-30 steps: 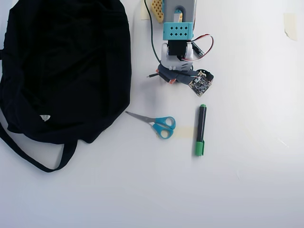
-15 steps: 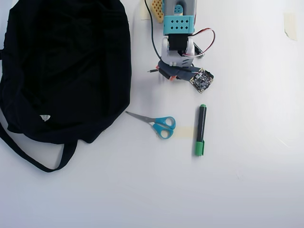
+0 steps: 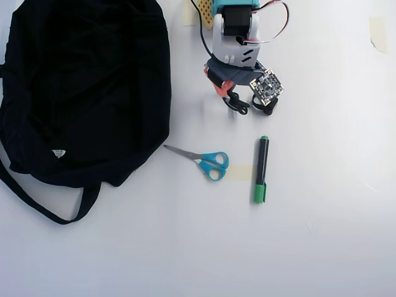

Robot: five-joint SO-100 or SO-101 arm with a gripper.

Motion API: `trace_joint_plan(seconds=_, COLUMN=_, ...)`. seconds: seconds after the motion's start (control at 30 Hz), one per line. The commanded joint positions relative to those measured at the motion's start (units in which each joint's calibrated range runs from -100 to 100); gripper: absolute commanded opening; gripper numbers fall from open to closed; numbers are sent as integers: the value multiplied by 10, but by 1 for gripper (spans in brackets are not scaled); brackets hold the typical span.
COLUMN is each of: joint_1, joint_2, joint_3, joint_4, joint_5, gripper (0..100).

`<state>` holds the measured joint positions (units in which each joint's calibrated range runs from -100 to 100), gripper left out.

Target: Put the cable into the black bag

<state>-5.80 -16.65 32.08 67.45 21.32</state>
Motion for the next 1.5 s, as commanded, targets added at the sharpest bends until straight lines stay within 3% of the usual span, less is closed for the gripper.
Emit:
trace_joint_plan(seconds=0.0, joint_1=-5, joint_2=-65, joint_3=-33, joint_4=23, joint_5=-29, gripper=2)
trace_joint_plan(seconds=0.4, joint_1=0, joint_2=-104, joint_3=-124, joint_4=88, joint_5=-57, gripper=2)
trace_joint_plan(seconds=0.67, joint_1=8, joint_2=-104, joint_3=-126, joint_4=79, joint_5=-197, gripper=2)
trace_joint_plan(seconds=0.8, joint_1=21, joint_2=-104, joint_3=-148, joint_4=79, joint_5=-238, gripper=2)
trace_joint_plan(seconds=1.13, joint_1=59, joint_2=-102, joint_3=-154, joint_4=60, joint_5=-283, gripper=2)
trace_joint_plan(seconds=1.47, joint_1=89, joint_2=-95, joint_3=-148, joint_4=52, joint_5=-288, gripper=2)
